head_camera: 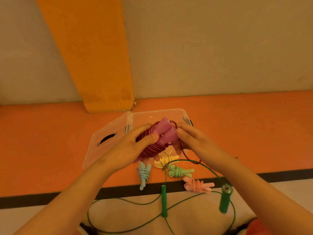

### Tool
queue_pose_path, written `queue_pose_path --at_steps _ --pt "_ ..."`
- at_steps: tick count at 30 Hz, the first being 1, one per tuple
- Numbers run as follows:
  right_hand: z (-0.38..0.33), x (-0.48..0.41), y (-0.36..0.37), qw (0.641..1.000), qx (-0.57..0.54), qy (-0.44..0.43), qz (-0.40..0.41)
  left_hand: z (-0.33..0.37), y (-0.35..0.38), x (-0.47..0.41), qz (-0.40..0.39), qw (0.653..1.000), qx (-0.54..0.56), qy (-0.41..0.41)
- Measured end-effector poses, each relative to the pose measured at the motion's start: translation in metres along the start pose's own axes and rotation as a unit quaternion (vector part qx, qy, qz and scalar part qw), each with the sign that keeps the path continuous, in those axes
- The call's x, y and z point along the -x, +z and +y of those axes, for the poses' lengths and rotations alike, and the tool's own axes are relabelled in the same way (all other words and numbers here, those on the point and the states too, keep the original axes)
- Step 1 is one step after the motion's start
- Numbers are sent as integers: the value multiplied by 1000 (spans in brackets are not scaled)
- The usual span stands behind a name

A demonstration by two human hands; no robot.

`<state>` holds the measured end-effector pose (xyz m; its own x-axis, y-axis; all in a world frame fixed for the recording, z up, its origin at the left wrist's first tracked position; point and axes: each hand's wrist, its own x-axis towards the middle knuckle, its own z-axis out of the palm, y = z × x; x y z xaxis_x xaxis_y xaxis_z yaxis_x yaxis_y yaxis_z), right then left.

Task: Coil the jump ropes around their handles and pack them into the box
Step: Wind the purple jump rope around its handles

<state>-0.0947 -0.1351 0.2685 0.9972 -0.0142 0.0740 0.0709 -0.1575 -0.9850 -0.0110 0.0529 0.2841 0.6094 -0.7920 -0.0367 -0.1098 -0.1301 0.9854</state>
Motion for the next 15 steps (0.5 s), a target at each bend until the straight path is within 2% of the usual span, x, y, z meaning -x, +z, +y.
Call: queue_pose_path --at_steps 3,7,11,15 --pt "2 1 -1 1000 -6 5 -5 -3 4 -3 15 999 32 -5" --pt "7 1 0 999 -14 31 3 -3 4 -9 33 992 126 -1" --pt "8 2 8 999 -2 38 -4 2 8 -9 -10 982 189 16" --pt "9 1 9 998 -11 66 -7 5 11 -9 -20 980 192 50"
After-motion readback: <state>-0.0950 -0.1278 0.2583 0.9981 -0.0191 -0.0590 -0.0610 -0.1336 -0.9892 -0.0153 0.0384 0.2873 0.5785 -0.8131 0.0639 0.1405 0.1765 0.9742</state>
